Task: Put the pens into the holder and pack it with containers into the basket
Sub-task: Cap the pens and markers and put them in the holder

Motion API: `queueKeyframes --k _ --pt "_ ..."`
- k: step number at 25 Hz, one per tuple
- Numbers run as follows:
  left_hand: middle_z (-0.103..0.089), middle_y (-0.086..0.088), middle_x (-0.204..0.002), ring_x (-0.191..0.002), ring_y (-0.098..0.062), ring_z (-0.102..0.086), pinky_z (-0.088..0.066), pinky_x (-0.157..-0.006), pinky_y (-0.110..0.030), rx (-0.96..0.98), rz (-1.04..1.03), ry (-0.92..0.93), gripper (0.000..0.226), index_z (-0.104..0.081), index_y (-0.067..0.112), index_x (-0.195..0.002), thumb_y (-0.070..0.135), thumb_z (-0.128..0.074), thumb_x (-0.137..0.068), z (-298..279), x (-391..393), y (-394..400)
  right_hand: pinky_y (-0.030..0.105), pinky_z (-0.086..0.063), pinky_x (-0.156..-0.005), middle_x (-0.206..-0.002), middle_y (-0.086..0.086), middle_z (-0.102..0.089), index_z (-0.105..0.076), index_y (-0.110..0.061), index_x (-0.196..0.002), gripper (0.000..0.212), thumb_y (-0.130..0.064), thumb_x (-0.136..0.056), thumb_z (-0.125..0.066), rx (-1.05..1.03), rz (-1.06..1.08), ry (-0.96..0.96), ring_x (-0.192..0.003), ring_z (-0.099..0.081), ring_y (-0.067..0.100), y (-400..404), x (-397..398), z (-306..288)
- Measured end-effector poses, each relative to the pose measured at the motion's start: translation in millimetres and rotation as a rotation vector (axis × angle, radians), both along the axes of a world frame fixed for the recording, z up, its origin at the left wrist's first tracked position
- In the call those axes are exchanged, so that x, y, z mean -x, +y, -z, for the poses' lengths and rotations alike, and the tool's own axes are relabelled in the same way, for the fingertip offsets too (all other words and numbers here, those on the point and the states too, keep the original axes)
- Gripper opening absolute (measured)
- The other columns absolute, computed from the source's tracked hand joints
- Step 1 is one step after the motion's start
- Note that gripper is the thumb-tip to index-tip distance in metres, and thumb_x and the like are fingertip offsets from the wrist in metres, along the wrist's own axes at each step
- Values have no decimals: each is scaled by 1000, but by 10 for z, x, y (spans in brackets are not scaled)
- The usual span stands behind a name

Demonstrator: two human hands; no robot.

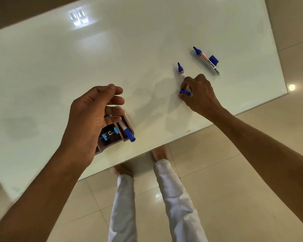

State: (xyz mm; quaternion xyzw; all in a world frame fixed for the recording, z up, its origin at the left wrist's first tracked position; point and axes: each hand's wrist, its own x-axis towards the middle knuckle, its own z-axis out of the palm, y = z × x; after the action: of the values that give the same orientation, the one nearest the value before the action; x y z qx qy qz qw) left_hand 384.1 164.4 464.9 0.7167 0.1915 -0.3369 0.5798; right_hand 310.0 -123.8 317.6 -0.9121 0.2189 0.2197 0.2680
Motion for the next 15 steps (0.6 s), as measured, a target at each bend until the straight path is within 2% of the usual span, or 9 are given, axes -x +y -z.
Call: queueKeyframes --k 3,6,12,15 --pt "-75 6 -84 -71 -9 -70 -60 -71 -21 1 -5 23 23 -78 25 -96 30 -58 -108 12 50 -24 30 -39 -77 -120 12 -44 -58 -17 -118 28 -14 -95 -74 -34 -55 94 -96 -50 25 40 -50 -44" --pt "-76 5 -83 -69 -8 -70 -60 -67 -20 7 1 35 23 -77 23 -96 28 -58 -108 23 77 -50 35 -41 -76 -124 17 -43 -52 -17 -124 32 -15 -97 -70 -23 -103 148 -96 -53 30 38 -93 -55" --pt "-76 5 -83 -67 -8 -71 -61 -68 -20 30 10 44 24 -77 25 -95 27 -57 -108 43 99 -49 36 -40 -75 -128 22 -41 -41 -10 -139 42 -16 -103 -61 119 -202 103 -94 -47 26 110 -35 14" --pt "-76 4 -84 -68 -8 -71 -60 -68 -20 34 11 45 22 -77 23 -98 28 -58 -108 80 77 -8 37 -41 -75 -130 22 -39 -36 -6 -140 40 -16 -106 -54 141 -142 102 -94 -48 27 158 -33 77"
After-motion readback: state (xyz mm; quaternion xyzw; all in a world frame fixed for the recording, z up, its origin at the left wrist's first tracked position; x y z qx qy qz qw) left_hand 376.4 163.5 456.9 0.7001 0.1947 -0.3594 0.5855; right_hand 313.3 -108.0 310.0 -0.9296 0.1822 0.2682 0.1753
